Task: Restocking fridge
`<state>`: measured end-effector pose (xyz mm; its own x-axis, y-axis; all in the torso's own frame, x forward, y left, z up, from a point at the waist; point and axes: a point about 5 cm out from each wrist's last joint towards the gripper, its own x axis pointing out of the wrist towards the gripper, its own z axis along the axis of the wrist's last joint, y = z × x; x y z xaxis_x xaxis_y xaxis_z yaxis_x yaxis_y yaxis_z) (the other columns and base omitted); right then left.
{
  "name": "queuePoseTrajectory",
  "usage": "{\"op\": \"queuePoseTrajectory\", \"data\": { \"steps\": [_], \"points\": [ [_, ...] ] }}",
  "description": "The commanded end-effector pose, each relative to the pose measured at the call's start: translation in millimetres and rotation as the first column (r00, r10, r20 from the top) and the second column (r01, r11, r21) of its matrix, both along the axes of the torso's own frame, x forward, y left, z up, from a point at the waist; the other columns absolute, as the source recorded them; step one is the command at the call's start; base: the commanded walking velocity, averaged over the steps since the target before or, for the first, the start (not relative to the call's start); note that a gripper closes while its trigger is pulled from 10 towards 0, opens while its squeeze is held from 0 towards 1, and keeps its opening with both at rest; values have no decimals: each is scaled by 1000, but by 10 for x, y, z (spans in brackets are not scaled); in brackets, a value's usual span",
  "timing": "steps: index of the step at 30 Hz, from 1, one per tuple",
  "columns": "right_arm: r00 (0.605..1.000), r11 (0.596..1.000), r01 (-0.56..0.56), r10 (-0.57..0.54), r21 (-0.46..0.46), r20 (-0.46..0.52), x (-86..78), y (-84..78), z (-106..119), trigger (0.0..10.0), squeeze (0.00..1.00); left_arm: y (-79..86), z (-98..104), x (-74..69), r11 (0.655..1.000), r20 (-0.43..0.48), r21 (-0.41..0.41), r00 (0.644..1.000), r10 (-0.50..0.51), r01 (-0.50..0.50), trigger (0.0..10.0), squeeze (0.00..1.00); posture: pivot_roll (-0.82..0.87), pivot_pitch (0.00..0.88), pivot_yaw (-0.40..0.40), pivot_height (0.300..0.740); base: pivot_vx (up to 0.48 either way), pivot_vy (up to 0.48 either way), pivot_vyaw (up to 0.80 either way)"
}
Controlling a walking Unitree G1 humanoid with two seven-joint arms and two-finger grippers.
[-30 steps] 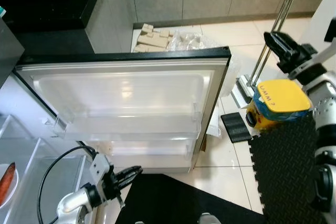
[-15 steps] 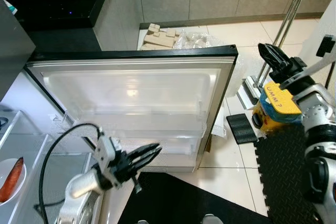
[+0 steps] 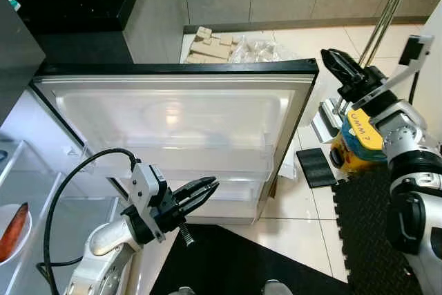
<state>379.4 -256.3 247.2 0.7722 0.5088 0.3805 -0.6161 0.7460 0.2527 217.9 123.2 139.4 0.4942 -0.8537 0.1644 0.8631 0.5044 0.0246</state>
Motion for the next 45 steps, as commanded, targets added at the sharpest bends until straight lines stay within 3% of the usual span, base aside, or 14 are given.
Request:
{"op": "queuePoseTrajectory", "data": {
  "steps": [1,9,23,24,25,29,32,34,38,45],
  "points": [
    [1000,999,-17,16,-44,-13,10,27,-14,10000,0,46,-25,-31,998,-26,57,999,27,-25,10000,0,-136,156,-4,721,0,0,0],
    [998,994,-32,27,-101,-54,3,-9,-48,10000,0,190,-167,-99,986,-51,115,990,129,-122,10000,0,-115,158,-82,721,0,0,0],
    [996,990,-71,63,-122,-70,-14,-19,-75,10000,0,241,-235,-182,981,-77,134,986,150,-139,10000,0,-108,162,-83,721,0,0,0],
    [991,984,-118,108,-133,-79,-31,8,-106,10000,0,249,-238,-176,981,-77,137,986,147,-136,10000,0,-109,161,-77,721,0,0,0],
    [969,960,-241,228,-140,-98,-72,92,-167,10000,0,269,-240,-157,982,-77,142,987,140,-128,10000,0,-111,162,-68,721,0,0,0],
    [943,935,-329,316,-133,-106,-102,157,-195,10000,0,288,-242,-146,982,-78,146,988,136,-123,10000,0,-108,164,-63,721,0,0,0],
    [862,859,-504,494,-92,-108,-196,217,-164,10000,0,309,-264,-158,981,-90,155,987,132,-117,10000,0,-104,165,-63,721,0,0,0],
    [857,853,-514,504,-90,-108,-203,219,-160,10000,0,310,-266,-160,981,-91,156,987,132,-117,10000,0,-104,165,-63,721,0,0,0],
    [806,803,-592,590,-65,-55,-302,171,-22,10000,0,351,-293,-206,978,-101,173,985,139,-120,10000,0,-99,167,-65,721,0,0,0],
    [847,845,-531,532,-60,-3,-364,-42,118,10000,0,449,-345,-274,968,-122,217,980,156,-127,10000,0,-99,169,-63,721,0,0,0]
  ]
}}
